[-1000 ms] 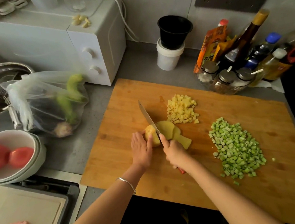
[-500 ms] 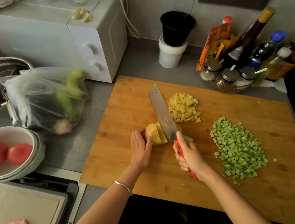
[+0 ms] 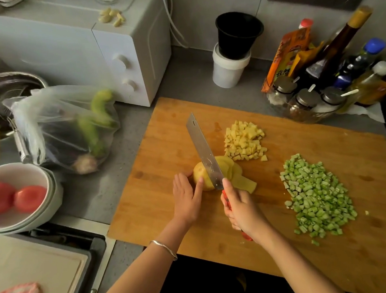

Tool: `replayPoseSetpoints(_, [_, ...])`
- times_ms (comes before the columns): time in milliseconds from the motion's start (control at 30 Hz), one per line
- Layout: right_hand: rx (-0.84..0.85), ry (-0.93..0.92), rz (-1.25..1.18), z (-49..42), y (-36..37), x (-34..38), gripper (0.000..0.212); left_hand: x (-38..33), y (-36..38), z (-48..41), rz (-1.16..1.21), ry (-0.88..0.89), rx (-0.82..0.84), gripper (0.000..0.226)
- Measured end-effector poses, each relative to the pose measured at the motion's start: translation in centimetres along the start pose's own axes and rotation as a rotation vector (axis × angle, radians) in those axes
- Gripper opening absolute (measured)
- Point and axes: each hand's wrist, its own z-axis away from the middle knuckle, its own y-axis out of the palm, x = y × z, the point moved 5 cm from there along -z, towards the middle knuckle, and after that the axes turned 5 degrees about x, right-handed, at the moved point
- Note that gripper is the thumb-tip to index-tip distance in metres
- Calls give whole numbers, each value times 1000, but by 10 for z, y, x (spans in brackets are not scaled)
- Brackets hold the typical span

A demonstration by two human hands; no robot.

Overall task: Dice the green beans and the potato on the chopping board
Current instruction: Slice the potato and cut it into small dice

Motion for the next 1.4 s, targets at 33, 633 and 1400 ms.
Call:
replayPoseSetpoints(33, [-5,4,21,-1,0,-1,54,0,0,0,3,3,-5,52])
replayPoseSetpoints(633, [-75,159,204,-20,11,-8,61,-1,2,-1,-32,30,-9,57])
replayPoseSetpoints(1400, [31,273,362,-40,5,8,59,0,4,-1,-52,19,-30,54])
